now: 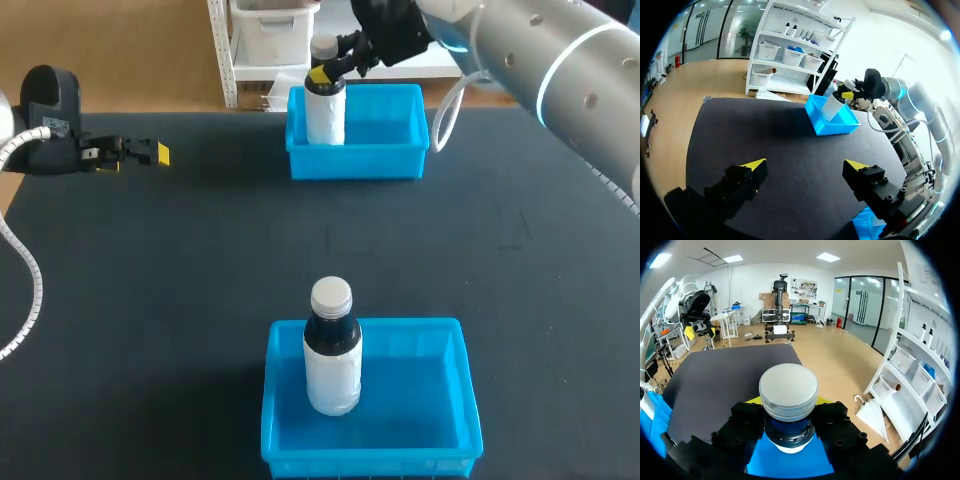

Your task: Pick up the bottle, and place it in the far bin if it is heavy, or in the near bin if it is light.

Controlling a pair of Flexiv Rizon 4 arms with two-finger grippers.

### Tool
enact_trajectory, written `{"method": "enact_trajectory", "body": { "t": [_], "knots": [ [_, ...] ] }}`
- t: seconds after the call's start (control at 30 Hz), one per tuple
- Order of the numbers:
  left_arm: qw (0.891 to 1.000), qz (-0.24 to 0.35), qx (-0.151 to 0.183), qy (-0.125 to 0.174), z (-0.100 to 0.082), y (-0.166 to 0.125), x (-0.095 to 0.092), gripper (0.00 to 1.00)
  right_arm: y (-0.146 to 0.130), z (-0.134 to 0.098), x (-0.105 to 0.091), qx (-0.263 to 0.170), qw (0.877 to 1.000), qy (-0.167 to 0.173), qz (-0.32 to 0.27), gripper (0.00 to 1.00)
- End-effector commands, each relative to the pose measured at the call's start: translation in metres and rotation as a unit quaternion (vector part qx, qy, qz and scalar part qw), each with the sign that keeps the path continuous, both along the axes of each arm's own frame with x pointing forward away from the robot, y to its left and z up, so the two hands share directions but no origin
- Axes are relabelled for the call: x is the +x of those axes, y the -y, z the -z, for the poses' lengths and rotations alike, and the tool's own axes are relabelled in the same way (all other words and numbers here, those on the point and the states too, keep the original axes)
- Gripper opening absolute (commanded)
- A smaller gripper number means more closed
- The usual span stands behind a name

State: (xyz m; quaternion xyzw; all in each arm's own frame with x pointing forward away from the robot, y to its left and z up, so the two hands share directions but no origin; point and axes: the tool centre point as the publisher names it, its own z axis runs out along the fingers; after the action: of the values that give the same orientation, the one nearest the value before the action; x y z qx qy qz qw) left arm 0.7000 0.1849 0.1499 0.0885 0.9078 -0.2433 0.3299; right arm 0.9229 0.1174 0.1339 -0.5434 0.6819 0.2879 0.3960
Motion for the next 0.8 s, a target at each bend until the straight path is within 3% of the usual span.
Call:
{"method": "enact_trajectory", "body": {
  "t": [0.03,0.07,0.17,0.2,0.27,0.8],
  "knots": [
    [1.0,0.0,0.0,0.0,0.0,0.0,0.0,1.0,-0.002,0.0,0.02,0.008,0.994,-0.057,-0.089,0.0],
    [1.0,0.0,0.0,0.0,0.0,0.0,0.0,1.0,-0.002,0.001,0.02,0.007,0.994,-0.059,-0.089,0.04],
    [1.0,0.0,0.0,0.0,0.0,0.0,0.0,1.0,-0.003,0.003,0.021,0.005,0.994,-0.063,-0.089,0.33],
    [1.0,0.0,0.0,0.0,0.0,0.0,0.0,1.0,-0.003,0.004,0.021,0.005,0.994,-0.065,-0.09,0.62],
    [1.0,0.0,0.0,0.0,0.0,0.0,0.0,1.0,-0.003,0.005,0.021,0.004,0.994,-0.067,-0.091,1.0],
    [1.0,0.0,0.0,0.0,0.0,0.0,0.0,1.0,0.01,0.001,0.02,-0.008,0.994,-0.076,-0.075,1.0]
  ]
}}
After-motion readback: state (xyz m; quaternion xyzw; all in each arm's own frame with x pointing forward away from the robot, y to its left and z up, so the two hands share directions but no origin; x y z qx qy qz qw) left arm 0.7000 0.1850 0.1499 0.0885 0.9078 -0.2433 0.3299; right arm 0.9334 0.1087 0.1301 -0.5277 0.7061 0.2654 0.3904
